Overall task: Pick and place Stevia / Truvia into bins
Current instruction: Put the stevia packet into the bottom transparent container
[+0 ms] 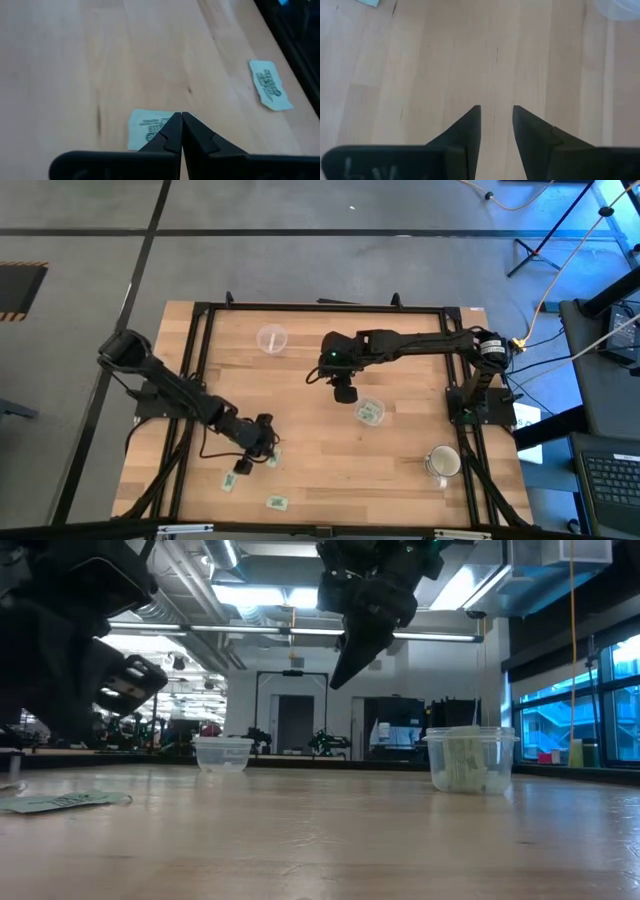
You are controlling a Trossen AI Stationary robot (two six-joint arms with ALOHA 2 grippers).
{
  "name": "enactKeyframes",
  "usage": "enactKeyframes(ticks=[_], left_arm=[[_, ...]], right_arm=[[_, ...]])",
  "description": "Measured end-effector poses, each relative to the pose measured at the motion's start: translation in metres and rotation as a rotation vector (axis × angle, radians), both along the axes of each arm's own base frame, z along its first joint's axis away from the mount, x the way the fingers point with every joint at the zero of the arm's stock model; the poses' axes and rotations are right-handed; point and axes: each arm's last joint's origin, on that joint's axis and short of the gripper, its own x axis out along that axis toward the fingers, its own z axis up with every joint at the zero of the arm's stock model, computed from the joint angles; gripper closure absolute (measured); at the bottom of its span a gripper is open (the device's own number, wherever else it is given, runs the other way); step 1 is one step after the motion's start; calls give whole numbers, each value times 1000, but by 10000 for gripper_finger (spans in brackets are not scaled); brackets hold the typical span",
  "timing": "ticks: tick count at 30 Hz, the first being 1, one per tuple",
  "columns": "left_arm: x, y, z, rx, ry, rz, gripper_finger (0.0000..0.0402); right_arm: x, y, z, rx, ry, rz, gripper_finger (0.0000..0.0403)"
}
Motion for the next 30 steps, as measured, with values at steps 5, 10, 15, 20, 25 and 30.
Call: enactKeyframes(ticks=[5, 10, 15, 20, 25, 30], left_arm=[[0, -4, -5, 14, 10, -4, 400], [3, -5, -16, 12, 38, 18, 400], [7, -9, -25, -18, 46, -11, 399], [8, -10, -32, -8, 74, -15, 400], [9, -7, -41, 36, 111, -35, 400], [14, 1, -42, 156, 49, -80, 399]], right_arm=[[0, 0, 0, 0, 0, -1, 287], [0, 0, 0, -1, 0, -1, 287], [0, 0, 0, -2, -1, 1, 287], [0, 0, 0, -1, -2, -3, 287], [1, 1, -2, 90, -12, -81, 287], [3, 2, -11, 173, -58, -107, 287]])
